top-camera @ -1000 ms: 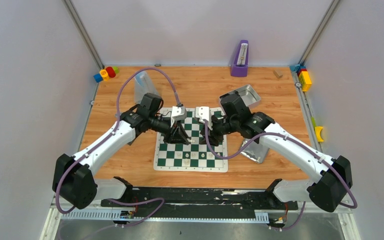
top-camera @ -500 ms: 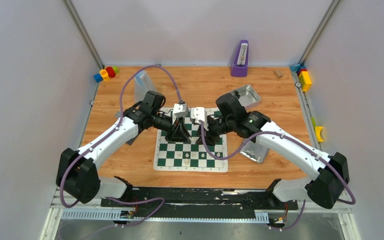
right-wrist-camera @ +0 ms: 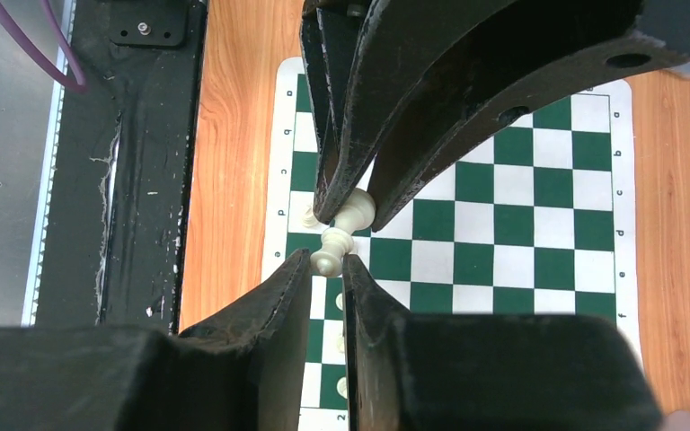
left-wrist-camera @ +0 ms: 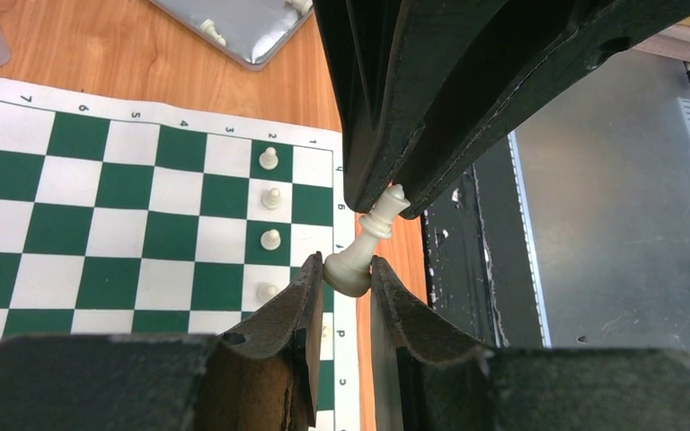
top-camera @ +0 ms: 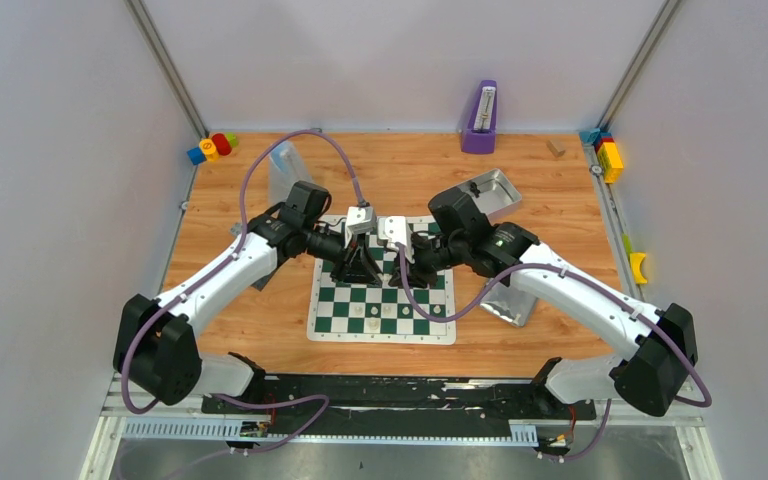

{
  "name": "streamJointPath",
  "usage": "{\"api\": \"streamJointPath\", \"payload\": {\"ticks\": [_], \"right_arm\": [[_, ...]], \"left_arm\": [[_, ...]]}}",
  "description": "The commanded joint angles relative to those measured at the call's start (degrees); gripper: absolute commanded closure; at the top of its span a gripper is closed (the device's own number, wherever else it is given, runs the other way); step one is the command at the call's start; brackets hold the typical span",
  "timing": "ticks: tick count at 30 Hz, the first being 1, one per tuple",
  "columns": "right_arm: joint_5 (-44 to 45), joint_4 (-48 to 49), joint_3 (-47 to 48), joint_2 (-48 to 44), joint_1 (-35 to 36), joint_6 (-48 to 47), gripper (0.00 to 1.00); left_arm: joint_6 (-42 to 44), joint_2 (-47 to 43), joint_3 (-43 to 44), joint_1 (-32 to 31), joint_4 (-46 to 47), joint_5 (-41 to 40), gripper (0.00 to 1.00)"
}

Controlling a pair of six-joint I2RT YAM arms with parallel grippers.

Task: Set up the chess pieces on the board
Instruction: Place the chess piece on the chessboard.

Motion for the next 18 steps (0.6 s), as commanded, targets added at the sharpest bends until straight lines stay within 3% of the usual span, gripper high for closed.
{"api": "streamJointPath", "payload": {"ticks": [1, 18], "right_arm": [[-0.1, 0.2, 2.4, 0.0, 0.4, -0.7, 0.81], [0.4, 0.2, 2.0, -0.4, 1.2, -0.8, 0.77]], "left_arm": [[-1.5, 0.7, 2.0, 0.0, 1.3, 1.8, 0.99], [-2.4, 1.4, 2.4, 0.0, 1.5, 1.7, 0.98]]}}
